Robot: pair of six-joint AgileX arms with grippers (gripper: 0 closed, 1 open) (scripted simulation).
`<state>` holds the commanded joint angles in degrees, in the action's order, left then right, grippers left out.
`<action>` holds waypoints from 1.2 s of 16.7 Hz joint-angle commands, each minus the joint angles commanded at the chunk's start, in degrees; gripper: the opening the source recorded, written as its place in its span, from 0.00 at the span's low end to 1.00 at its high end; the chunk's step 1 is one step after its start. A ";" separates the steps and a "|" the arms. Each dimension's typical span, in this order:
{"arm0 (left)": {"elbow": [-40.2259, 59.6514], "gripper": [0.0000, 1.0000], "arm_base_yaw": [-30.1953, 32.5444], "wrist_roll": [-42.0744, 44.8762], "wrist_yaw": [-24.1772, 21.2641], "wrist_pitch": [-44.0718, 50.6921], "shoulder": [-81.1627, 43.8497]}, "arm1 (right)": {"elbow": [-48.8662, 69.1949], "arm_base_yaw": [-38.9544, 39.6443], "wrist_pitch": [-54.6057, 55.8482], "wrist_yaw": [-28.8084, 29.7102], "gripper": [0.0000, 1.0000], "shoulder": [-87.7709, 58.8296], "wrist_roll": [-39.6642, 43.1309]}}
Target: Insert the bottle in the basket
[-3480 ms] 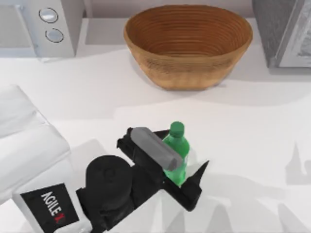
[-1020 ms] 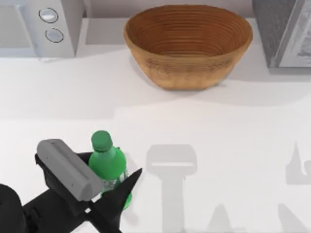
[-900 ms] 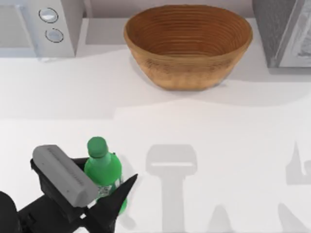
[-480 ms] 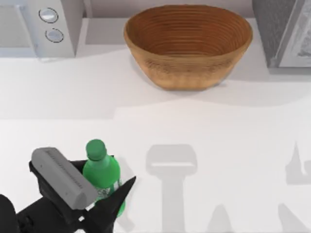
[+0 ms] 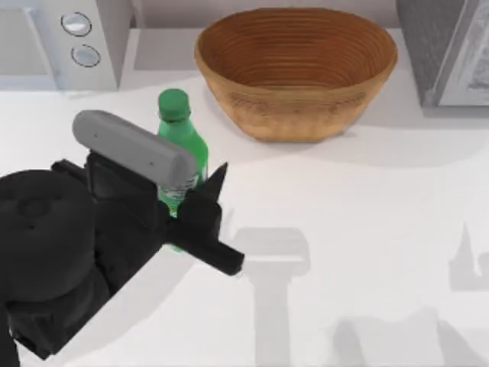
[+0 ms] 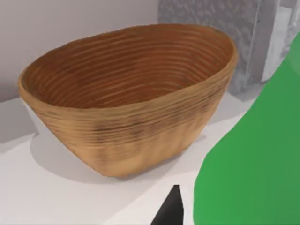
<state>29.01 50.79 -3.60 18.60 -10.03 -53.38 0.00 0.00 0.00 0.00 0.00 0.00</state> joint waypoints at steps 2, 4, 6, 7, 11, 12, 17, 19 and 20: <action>10.59 0.00 -0.56 -1.05 3.98 2.38 -9.54 | 0.00 0.00 0.00 0.00 1.00 0.00 0.00; 20.85 0.00 -0.87 -2.21 7.78 4.82 -19.42 | 0.00 0.00 0.00 0.00 1.00 0.00 0.00; 32.02 0.00 -0.98 -3.40 11.24 7.07 -29.04 | 0.00 0.00 0.00 0.00 1.00 0.00 0.00; 37.68 0.00 -1.00 -3.97 12.82 8.07 -33.62 | 0.00 0.00 0.00 0.00 1.00 0.00 0.00; 58.97 0.00 -1.27 -5.81 18.42 11.38 -49.66 | 0.00 0.00 0.00 0.00 1.00 0.00 0.00; 63.84 0.00 -1.50 -6.12 19.68 12.11 -53.05 | 0.00 0.00 0.00 0.00 1.00 0.00 0.00; 79.90 0.00 -3.45 -6.76 24.59 15.26 -65.10 | 0.00 0.00 0.00 0.00 1.00 0.00 0.00; 82.16 0.00 -3.98 -6.71 25.62 15.97 -67.28 | 0.00 0.00 0.00 0.00 1.00 0.00 0.00; 82.43 0.00 -4.06 -6.70 25.75 16.07 -67.54 | 0.00 0.00 0.00 0.00 1.00 0.00 0.00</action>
<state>111.44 46.74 -10.30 44.36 6.03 -120.93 0.00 0.00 0.00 0.00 0.00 0.00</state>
